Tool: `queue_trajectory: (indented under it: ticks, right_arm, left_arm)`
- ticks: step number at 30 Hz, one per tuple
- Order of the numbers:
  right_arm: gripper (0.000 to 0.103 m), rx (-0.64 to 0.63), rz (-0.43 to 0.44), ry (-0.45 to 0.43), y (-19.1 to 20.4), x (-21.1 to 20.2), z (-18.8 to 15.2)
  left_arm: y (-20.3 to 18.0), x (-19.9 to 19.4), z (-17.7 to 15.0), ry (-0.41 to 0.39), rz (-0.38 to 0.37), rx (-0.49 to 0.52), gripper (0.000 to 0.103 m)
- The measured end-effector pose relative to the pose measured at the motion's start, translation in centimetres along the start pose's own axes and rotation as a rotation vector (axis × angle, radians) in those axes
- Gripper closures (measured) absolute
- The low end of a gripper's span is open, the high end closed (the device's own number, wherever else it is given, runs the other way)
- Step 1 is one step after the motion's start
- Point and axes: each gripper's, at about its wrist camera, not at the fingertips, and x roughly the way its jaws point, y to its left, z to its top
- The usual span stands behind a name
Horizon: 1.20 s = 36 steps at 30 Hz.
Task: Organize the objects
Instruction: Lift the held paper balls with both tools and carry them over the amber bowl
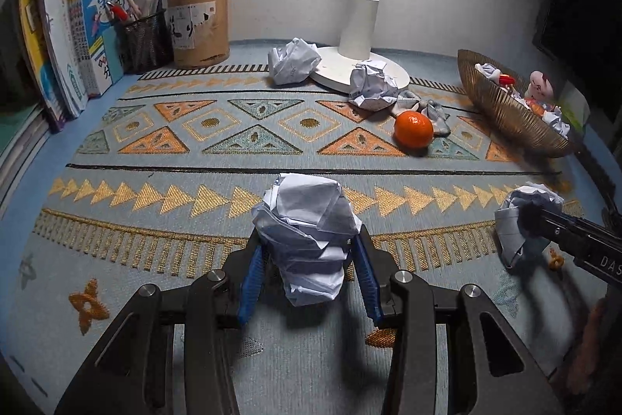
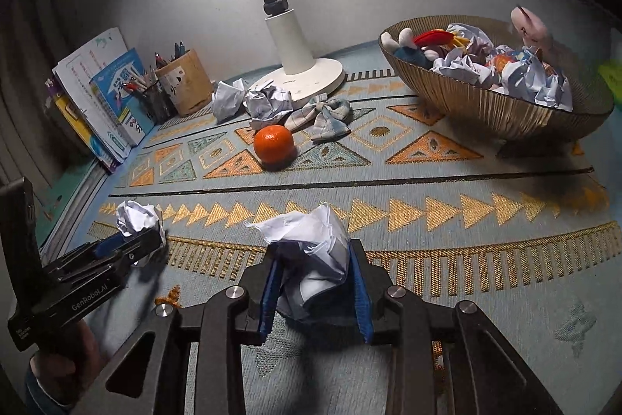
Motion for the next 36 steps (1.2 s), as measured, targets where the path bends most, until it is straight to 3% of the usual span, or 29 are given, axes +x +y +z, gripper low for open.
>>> queue_trajectory:
  ticks: [6, 19, 26, 29, 33, 36]
  right_arm:
    - [0.072, 0.026, 0.037, -0.006, -0.5, -0.2, -0.2]
    - [0.072, 0.047, 0.055, -0.01, -0.8, -0.3, -0.3]
    - [0.059, 0.033, 0.039, -0.01, -0.6, -0.4, -0.4]
    - [0.039, 0.055, 0.046, -0.027, -1.1, -0.8, -0.3]
    - [0.039, 0.085, 0.106, 0.028, -1.8, -0.1, -0.3]
    - [0.039, 0.082, 0.084, 0.055, -1.5, 0.6, -0.3]
  left_arm:
    - [-1.3, 0.1, -0.2, 0.001, 0.036, 0.069, 0.061]
    - [-0.8, 0.2, -0.2, 0.009, 0.027, 0.039, 0.061]
    - [-0.8, 0.2, -0.2, 0.01, 0.023, 0.036, 0.061]
    - [-0.7, 0.2, -0.2, 0.009, 0.022, 0.035, 0.061]
    - [-0.7, 0.3, -0.3, 0.015, 0.016, 0.038, 0.06]
    - [-0.9, 0.3, -0.3, 0.017, 0.018, 0.041, 0.06]
